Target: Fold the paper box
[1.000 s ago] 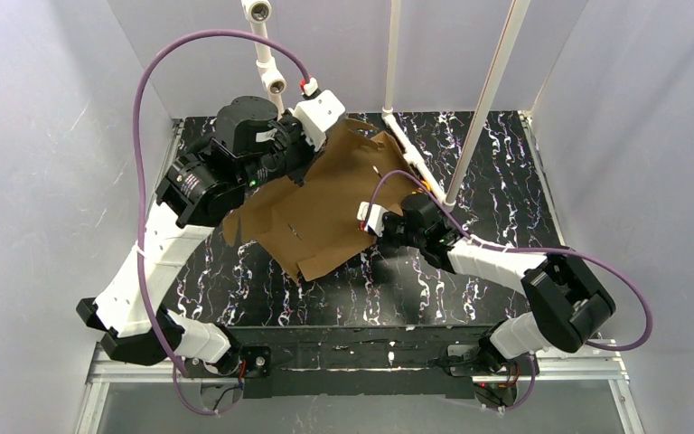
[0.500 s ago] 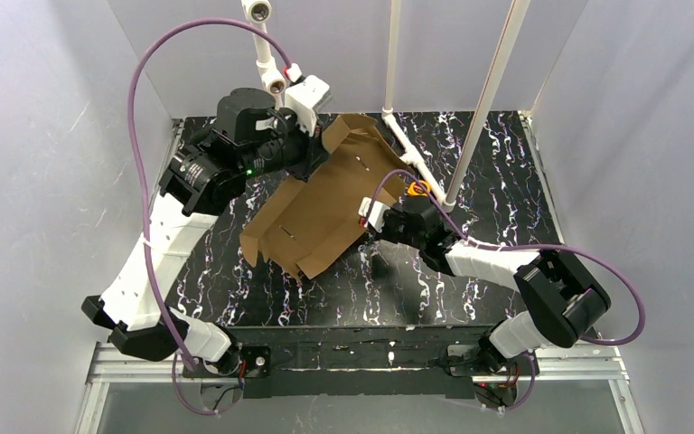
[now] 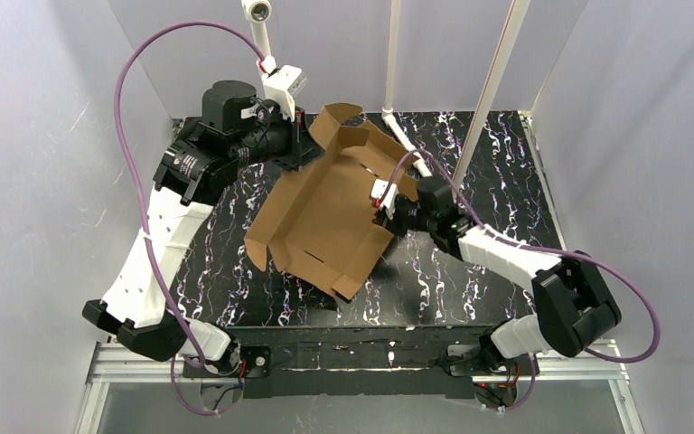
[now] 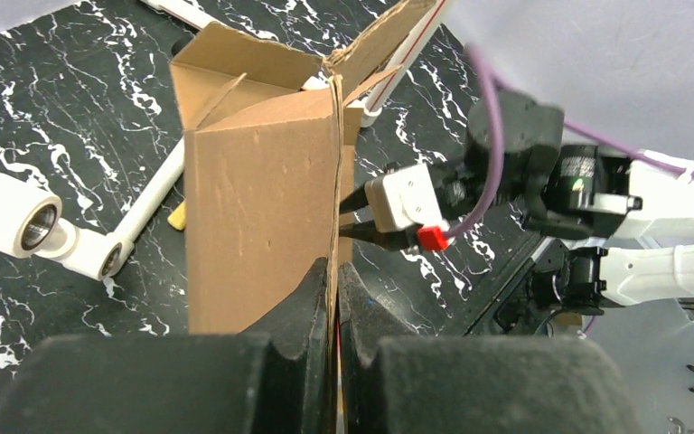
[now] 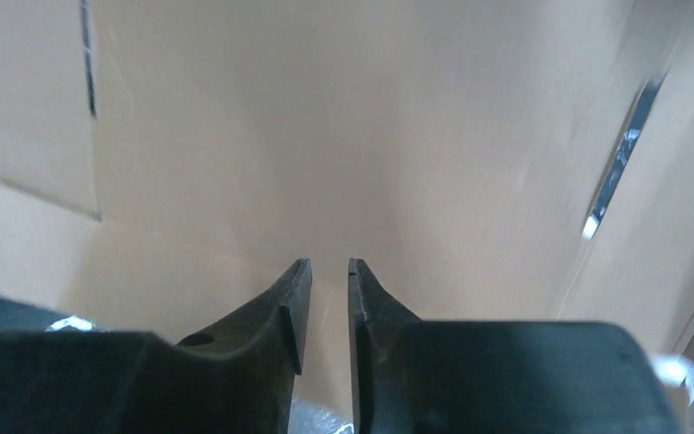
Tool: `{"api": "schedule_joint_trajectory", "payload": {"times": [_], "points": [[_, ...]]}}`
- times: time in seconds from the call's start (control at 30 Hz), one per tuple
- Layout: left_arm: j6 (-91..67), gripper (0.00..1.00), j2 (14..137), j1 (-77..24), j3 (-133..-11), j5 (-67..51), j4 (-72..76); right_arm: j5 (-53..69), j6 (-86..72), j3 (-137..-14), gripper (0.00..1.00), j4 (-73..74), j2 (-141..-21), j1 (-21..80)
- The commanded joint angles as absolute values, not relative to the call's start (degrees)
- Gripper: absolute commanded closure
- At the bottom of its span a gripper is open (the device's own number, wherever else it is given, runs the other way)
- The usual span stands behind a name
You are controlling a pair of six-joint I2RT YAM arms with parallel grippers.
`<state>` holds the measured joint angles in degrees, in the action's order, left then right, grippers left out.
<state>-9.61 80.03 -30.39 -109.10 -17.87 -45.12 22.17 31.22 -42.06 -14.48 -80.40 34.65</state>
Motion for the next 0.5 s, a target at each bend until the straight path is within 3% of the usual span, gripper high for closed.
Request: {"api": "schedule_joint_trajectory", "payload": {"times": [0.0, 0.17, 0.33, 0.47], "points": [[-10.2, 1.0, 76.9, -29.8, -108.0, -21.0, -43.1, 41.8, 33.7, -54.2, 0.63, 5.9, -76.3, 31.1], [-9.2, 1.0, 76.2, -29.5, -107.8, -21.0, -43.0, 46.5, 44.5, -70.3, 0.35, 30.2, -75.1, 29.4], [-8.8, 1.0, 75.3, -29.4, -106.6, -21.0, -42.8, 44.8, 45.4, -83.5, 0.23, 40.3, -74.4, 29.1], [-8.8, 1.0, 74.6, -29.4, -105.5, -21.5, -42.4, 45.4, 42.3, -91.0, 0.19, 41.7, -74.5, 28.0]]}}
